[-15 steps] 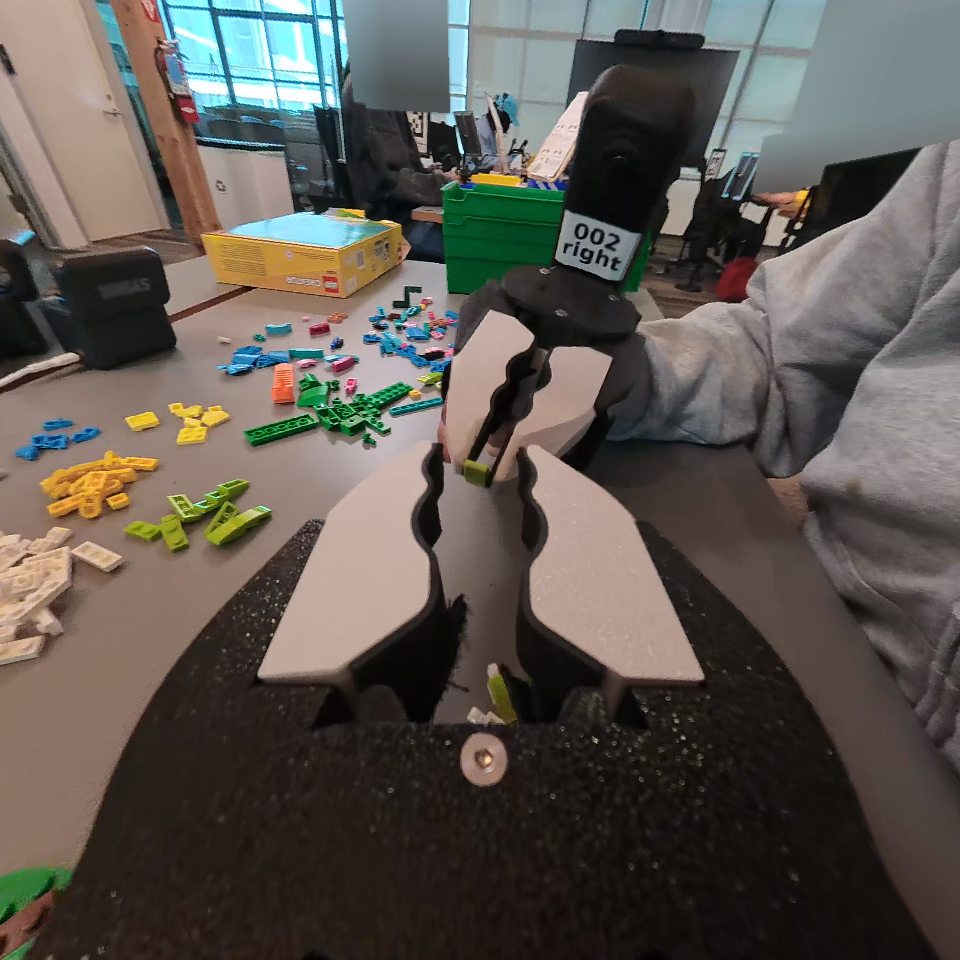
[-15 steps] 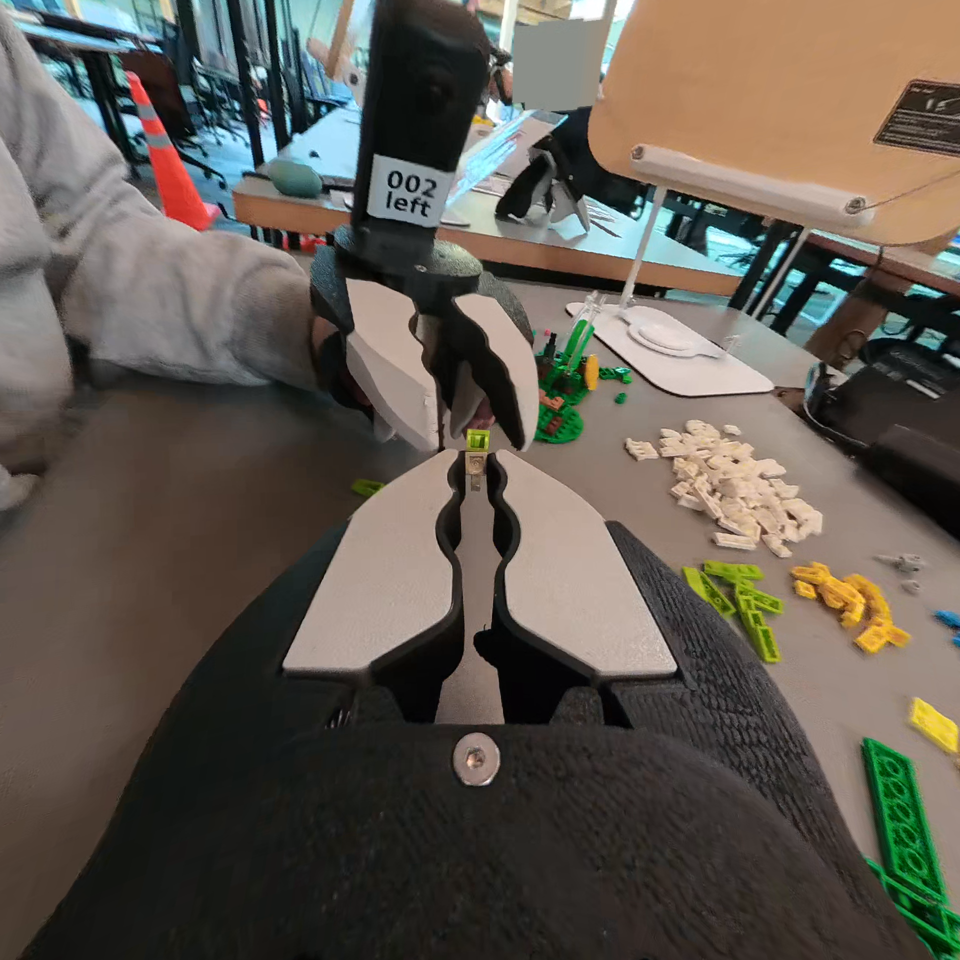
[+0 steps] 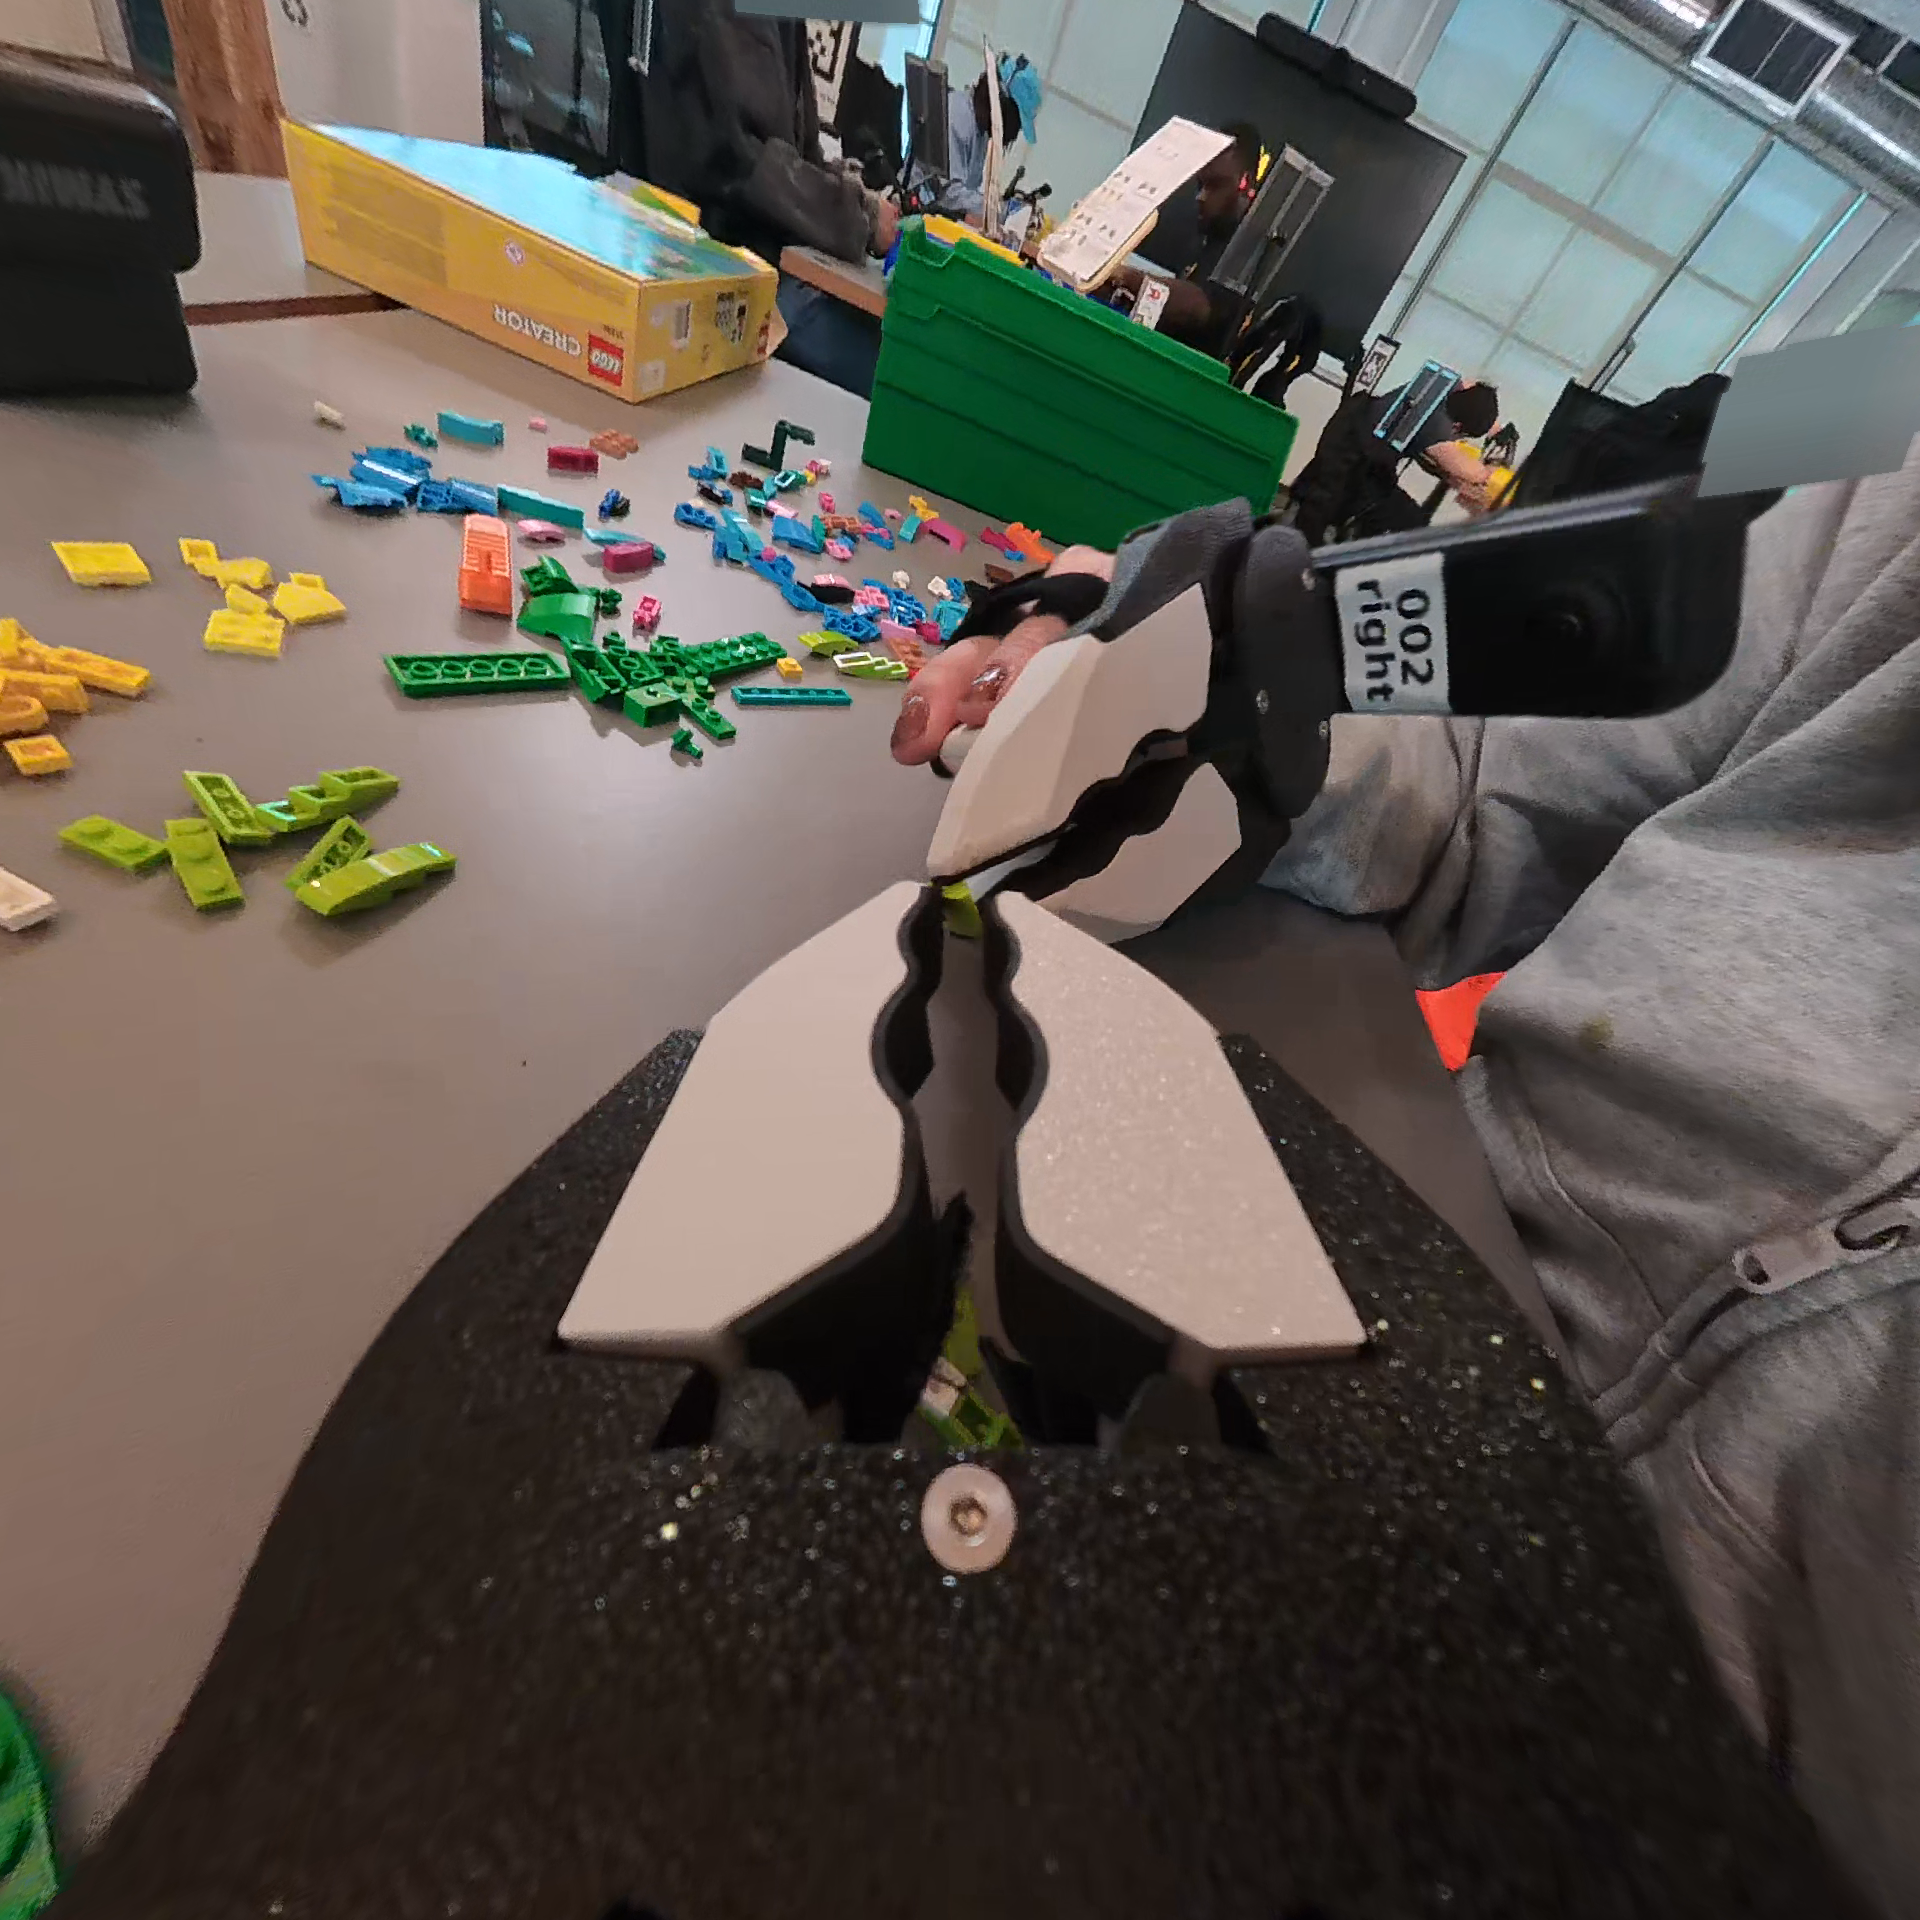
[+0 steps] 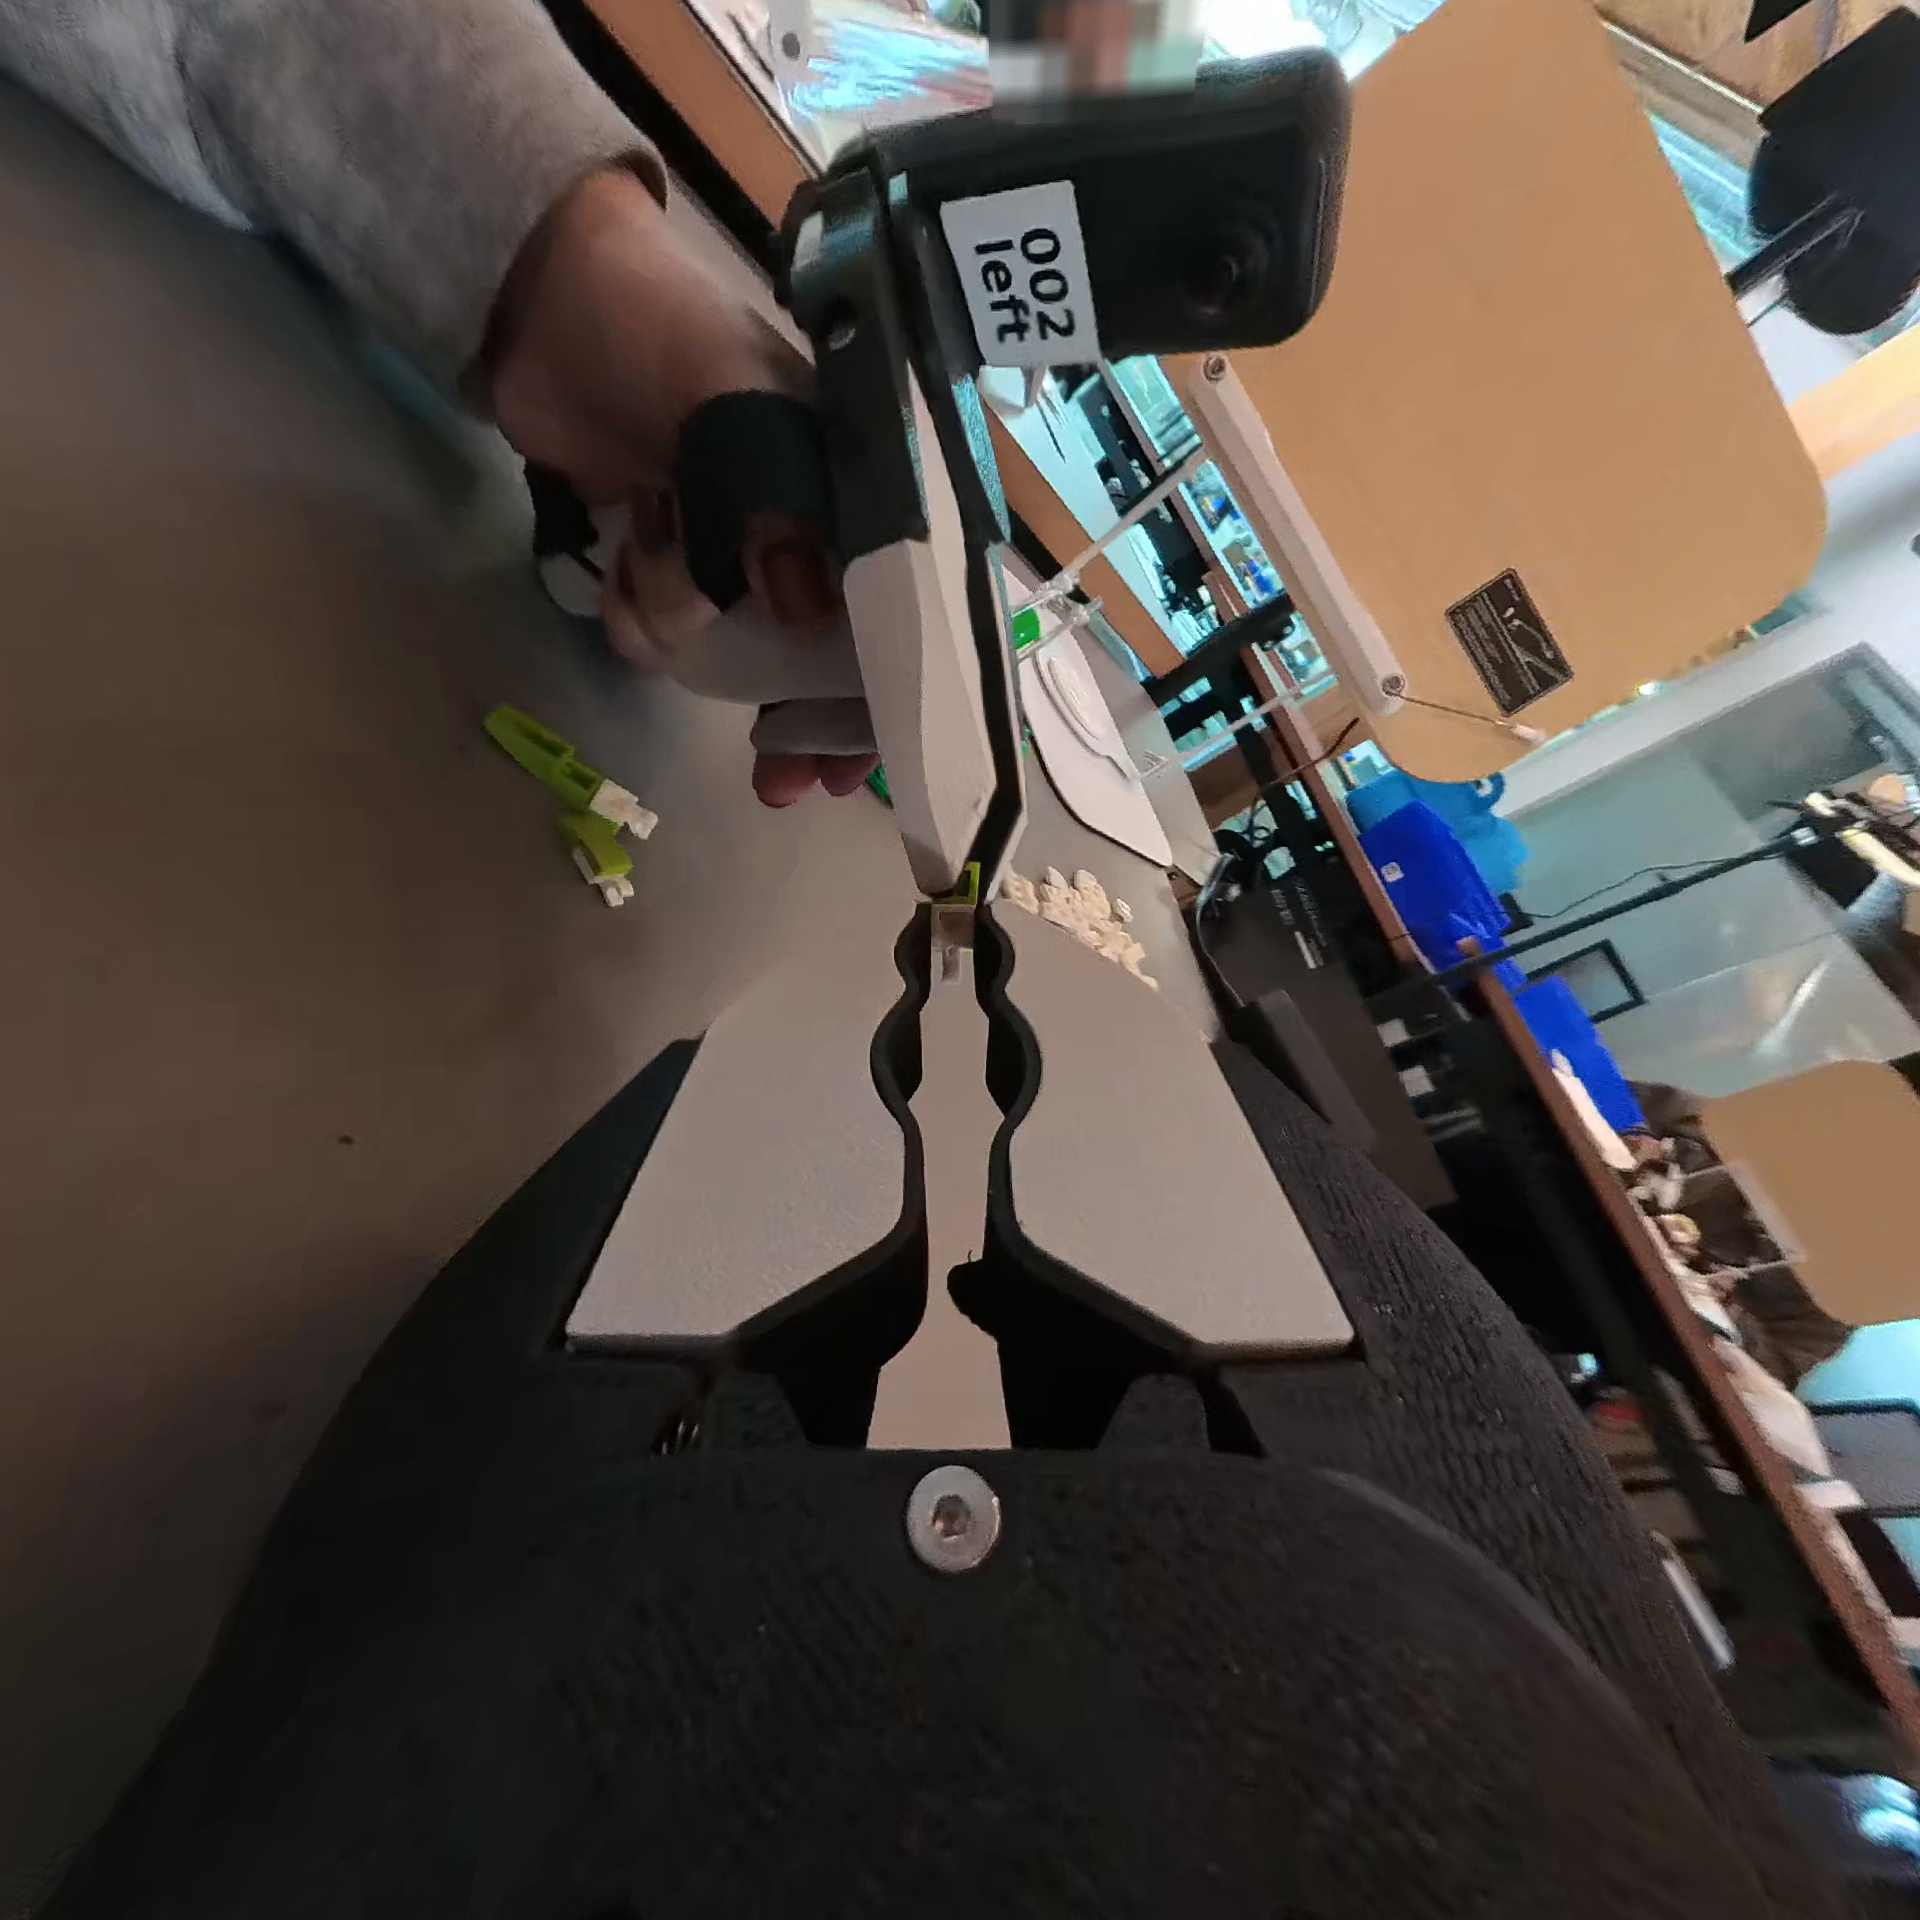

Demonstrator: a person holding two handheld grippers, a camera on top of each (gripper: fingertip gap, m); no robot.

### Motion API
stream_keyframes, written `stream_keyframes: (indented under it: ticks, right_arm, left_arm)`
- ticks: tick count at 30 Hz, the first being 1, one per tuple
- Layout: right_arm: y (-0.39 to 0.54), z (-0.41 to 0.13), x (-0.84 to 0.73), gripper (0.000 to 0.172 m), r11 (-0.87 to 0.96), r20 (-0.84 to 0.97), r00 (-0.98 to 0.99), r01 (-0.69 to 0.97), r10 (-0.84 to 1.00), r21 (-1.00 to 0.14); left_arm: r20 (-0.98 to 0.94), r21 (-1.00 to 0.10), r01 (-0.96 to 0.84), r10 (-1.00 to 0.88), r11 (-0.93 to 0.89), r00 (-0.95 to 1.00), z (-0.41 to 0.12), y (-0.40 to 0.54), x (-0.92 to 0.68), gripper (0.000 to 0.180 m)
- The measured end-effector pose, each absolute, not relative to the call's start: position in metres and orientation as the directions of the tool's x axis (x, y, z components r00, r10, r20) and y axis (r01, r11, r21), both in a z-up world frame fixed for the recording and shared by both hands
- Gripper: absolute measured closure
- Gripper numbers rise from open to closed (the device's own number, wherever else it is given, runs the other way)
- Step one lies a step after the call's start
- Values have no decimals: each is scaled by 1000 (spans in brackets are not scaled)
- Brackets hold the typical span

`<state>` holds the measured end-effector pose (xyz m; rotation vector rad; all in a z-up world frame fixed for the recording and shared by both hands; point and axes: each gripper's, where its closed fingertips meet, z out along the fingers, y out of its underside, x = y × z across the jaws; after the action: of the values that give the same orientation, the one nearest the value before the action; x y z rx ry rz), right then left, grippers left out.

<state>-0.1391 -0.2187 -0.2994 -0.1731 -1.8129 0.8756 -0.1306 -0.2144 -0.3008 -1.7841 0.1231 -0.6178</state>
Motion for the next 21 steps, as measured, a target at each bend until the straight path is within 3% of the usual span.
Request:
stream_keyframes:
  ticks: [5,7,10,13,19,21]
  right_arm:
    - [-216,-297,-143,166,811,846,-317,-278,429,-515]
    - [-228,-288,-136,166,773,838,-305,-334,452,-539]
    - [-225,-292,-141,166,849,909,-206,-329,363,-413]
    - [-212,-297,-148,165,805,845,-264,-271,466,-528]
    - [-206,-306,-155,154,843,853,-267,-192,448,-502]
    - [-207,-304,-155,159,817,828,-281,-189,486,-544]
  left_arm:
    - [336,-920,237,-316,-313,887,-302,-211,-139,179]
    - [276,-928,210,-190,-306,942,-308,-209,-161,178]
    - [393,-906,329,-242,-266,887,-298,-213,-163,179]
    - [386,-907,305,-283,-290,878,-299,-213,-153,179]
    - [441,-871,347,-243,-348,864,-310,-210,-151,179]
    - [459,-862,368,-226,-349,859,-311,-209,-154,179]
